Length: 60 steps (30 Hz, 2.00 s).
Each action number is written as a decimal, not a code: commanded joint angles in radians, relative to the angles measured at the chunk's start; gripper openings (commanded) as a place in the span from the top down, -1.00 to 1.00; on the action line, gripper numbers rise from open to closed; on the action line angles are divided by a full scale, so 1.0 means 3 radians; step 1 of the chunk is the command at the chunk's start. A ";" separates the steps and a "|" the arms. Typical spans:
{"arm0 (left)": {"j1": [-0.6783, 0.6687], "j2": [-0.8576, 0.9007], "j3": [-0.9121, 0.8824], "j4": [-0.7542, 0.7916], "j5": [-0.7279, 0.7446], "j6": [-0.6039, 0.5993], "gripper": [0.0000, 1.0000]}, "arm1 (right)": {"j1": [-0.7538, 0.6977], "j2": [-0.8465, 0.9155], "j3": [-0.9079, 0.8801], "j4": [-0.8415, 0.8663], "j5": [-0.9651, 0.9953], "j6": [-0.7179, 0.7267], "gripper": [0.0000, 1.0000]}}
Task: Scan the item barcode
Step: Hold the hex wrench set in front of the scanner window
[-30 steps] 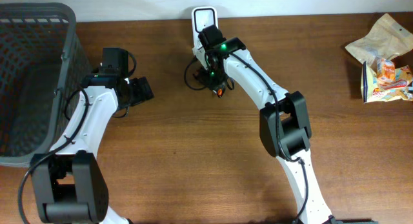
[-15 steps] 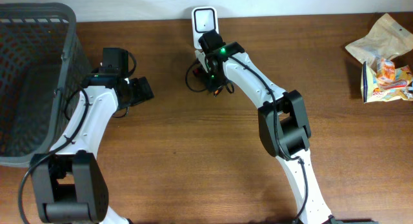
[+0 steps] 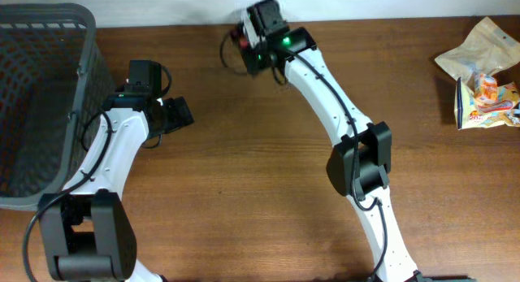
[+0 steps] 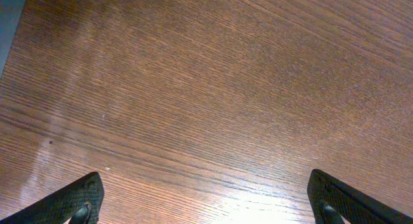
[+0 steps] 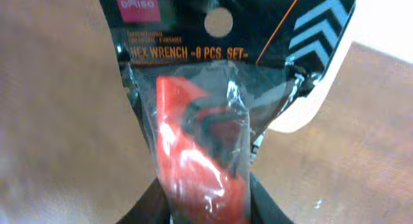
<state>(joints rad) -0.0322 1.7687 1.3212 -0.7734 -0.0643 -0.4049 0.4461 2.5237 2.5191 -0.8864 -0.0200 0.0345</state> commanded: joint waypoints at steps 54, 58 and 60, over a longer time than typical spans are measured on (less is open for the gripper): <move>0.0003 -0.0069 0.0037 0.0004 -0.0038 -0.0020 -0.98 | -0.0183 -0.0306 -0.1133 0.0304 -0.0384 -0.0328 0.90; 0.0003 -0.0070 0.0037 0.0005 -0.0038 -0.0020 -0.98 | -0.0183 -0.0306 -0.0662 0.0389 -0.0345 -0.0233 0.92; 0.0003 -0.0070 0.0037 0.0004 -0.0038 -0.0020 -0.98 | -0.0183 -0.0306 -0.0635 0.0326 -0.0341 -0.0198 0.78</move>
<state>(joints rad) -0.0322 1.7679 1.3212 -0.7742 -0.0643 -0.4049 0.3923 2.4268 2.3047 -0.7708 -0.1432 -0.0525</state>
